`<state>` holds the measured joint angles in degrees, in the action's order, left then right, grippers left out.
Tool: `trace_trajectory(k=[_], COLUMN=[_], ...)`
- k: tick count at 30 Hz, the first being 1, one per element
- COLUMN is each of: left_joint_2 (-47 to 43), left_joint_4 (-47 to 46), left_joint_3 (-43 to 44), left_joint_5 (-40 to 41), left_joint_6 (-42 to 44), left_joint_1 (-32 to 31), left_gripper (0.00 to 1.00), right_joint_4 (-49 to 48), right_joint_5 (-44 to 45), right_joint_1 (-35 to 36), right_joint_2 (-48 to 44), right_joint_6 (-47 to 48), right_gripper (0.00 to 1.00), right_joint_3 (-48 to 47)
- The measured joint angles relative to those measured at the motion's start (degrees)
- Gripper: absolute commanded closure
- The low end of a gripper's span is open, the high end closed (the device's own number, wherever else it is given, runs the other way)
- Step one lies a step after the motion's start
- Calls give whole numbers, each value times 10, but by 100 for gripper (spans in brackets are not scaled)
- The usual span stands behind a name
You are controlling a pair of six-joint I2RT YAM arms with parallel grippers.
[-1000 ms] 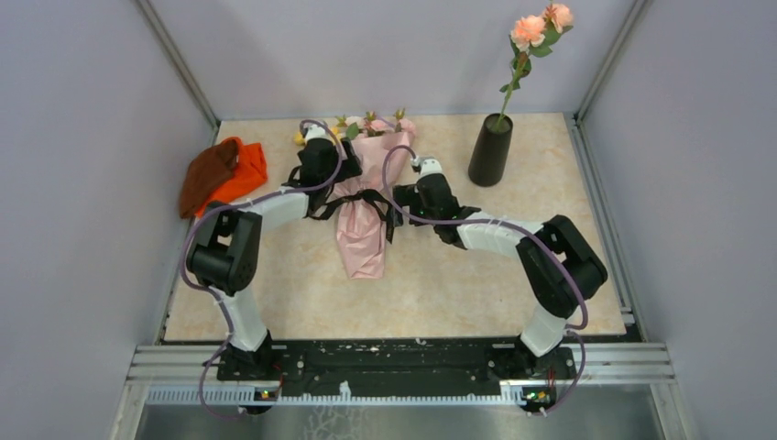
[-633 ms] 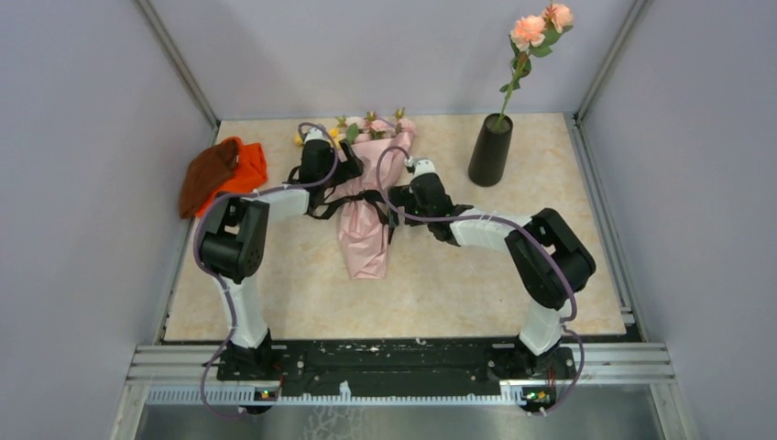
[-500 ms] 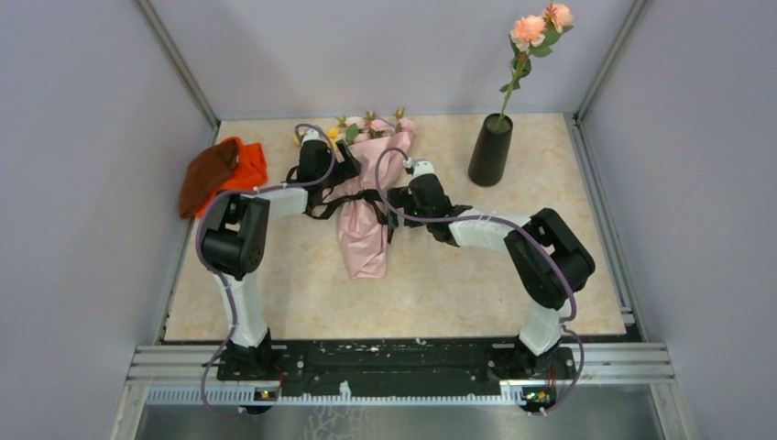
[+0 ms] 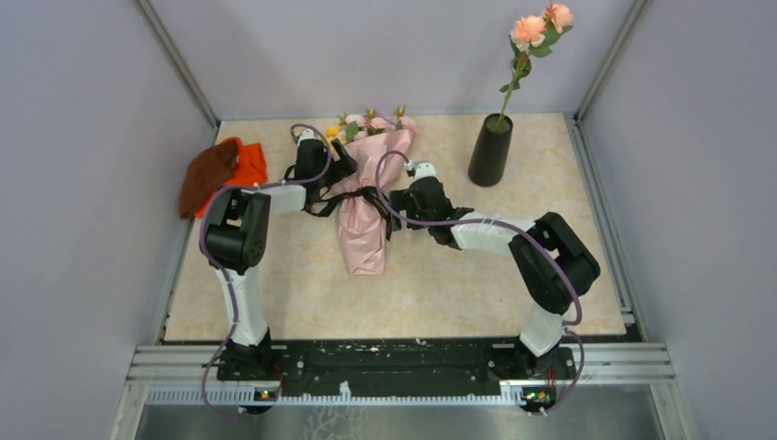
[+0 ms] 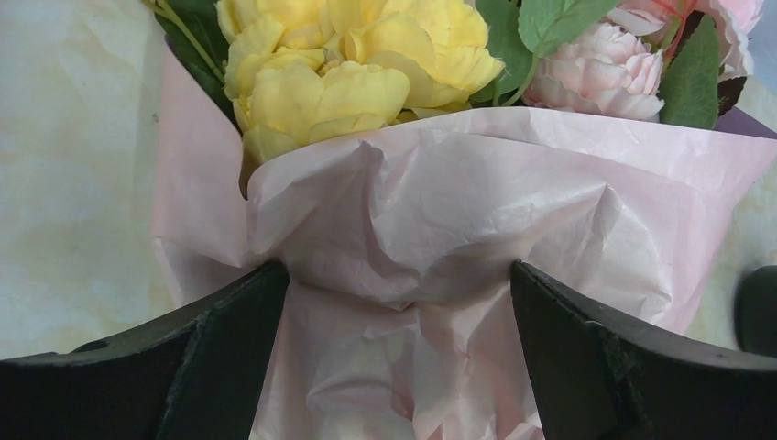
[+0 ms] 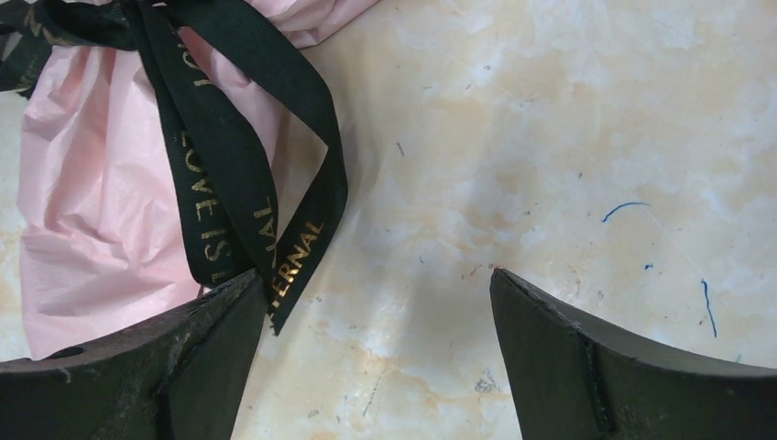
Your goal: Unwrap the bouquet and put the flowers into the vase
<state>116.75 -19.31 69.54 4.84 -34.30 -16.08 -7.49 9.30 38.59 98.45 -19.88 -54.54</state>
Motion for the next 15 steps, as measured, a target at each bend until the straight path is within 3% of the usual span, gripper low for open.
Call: trace_trajectory(k=[8, 15], left_joint_2=[-3, -3], left_joint_4=[-3, -3], left_joint_3=[-14, -14], left_joint_5=[0, -4], left_joint_6=[-2, -2], left_joint_1=[3, 4], left_gripper=[1, 1], right_joint_4=[13, 16], right_joint_5=[33, 47], right_joint_1=[0, 0], right_joint_2=[82, 104], right_joint_6=[27, 37], right_gripper=[15, 21], right_joint_3=[-75, -86])
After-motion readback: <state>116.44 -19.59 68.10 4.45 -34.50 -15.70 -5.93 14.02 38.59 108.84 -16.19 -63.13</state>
